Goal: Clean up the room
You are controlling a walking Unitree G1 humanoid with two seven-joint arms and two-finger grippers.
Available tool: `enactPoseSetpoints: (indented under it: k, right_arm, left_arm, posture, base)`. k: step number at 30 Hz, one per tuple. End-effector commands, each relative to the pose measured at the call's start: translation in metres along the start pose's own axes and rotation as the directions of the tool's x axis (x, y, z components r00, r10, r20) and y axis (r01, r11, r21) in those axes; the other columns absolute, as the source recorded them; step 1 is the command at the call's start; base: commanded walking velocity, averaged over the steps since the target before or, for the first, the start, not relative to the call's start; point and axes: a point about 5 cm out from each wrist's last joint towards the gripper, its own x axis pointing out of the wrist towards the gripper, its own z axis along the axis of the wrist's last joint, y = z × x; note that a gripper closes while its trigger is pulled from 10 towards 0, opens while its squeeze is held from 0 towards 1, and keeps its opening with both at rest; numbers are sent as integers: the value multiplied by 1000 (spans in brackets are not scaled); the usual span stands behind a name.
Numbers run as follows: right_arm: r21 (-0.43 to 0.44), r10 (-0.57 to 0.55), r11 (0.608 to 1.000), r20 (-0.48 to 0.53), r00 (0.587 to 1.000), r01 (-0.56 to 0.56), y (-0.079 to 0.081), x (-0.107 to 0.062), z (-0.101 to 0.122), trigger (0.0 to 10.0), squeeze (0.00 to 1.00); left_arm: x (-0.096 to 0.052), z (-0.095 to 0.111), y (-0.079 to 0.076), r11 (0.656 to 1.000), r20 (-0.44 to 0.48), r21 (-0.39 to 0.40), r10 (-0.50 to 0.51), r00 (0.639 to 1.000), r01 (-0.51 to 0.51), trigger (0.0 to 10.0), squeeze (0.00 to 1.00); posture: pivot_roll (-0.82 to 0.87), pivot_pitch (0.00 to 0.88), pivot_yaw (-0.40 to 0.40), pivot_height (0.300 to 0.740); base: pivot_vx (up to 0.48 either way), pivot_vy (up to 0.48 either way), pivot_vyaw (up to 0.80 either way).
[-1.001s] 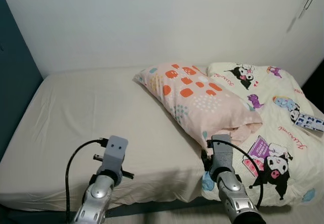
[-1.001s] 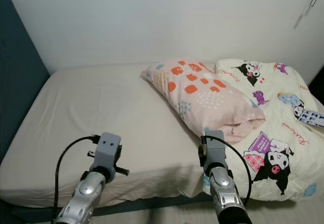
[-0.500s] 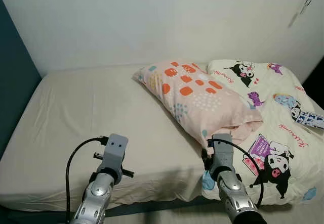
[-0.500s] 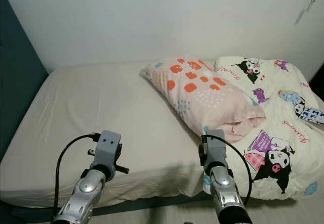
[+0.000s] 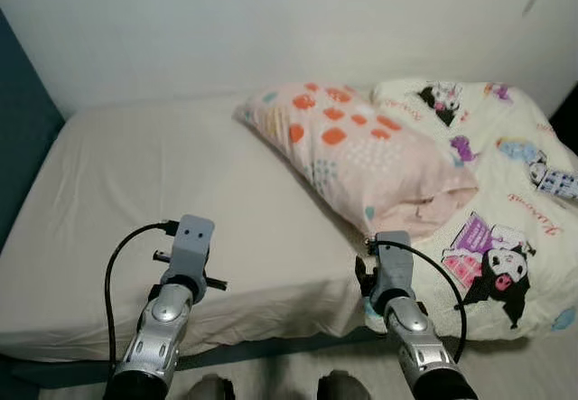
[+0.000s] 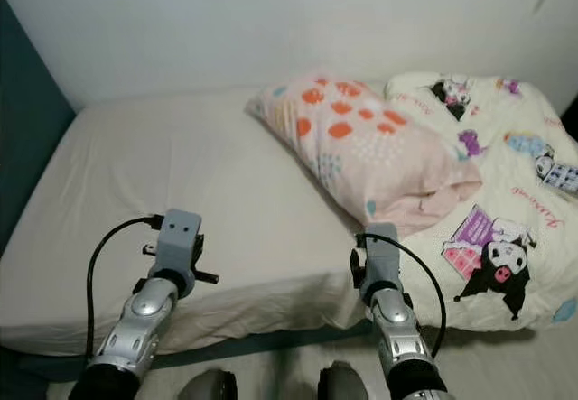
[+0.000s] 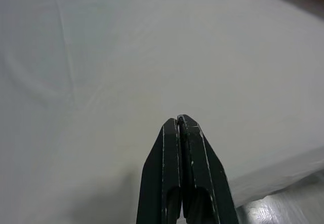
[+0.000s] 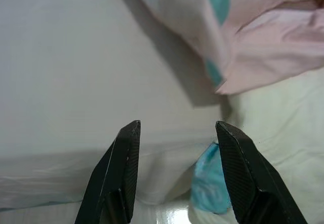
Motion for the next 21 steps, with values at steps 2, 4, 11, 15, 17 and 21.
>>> enactPoseSetpoints:
  k: [2, 4, 11, 15, 17, 21]
  right_arm:
    - [12, 8, 1000, -3, 1000, -8, 3, 1, 2, 10000, 0]
    - [11, 10, 1000, -1, 1000, -10, 3, 2, 3, 10000, 0]
    - [14, 10, 1000, 0, 1000, -10, 3, 4, 6, 10000, 0]
    - [20, -8, 1000, -17, 1000, 9, 1, 6, 5, 10000, 0]
    - [21, -9, 1000, -18, 1000, 10, 0, 6, 5, 10000, 0]
    - [22, -15, 1000, -22, 1000, 16, -1, 6, 5, 10000, 0]
  left_arm:
    - [0, -3, 4, 1000, -28, -10, 3, 1000, -3, 10000, 0]
    - [1, -2, 3, 1000, -26, -12, 1, 1000, -1, 10000, 0]
    - [4, 0, -1, 1000, -29, -17, -7, 1000, 6, 10000, 0]
    - [5, 1, 0, 1000, -34, -16, -6, 999, 5, 10000, 0]
    - [6, 1, 0, 1000, -35, -16, -5, 999, 5, 10000, 0]
    - [5, -1, 2, 1000, -41, -13, -3, 999, 2, 10000, 0]
  posture:
    - [64, 275, -5, 636]
    - [64, 275, -5, 636]
    - [63, 277, 0, 636]
    - [64, 278, 1, 636]
    - [64, 278, 2, 636]
    - [61, 276, 3, 636]
  base:
    - [0, 0, 0]
    - [0, 0, 0]
    - [0, 0, 0]
    - [0, 0, 0]
    - [0, 0, 0]
    - [0, 0, 0]
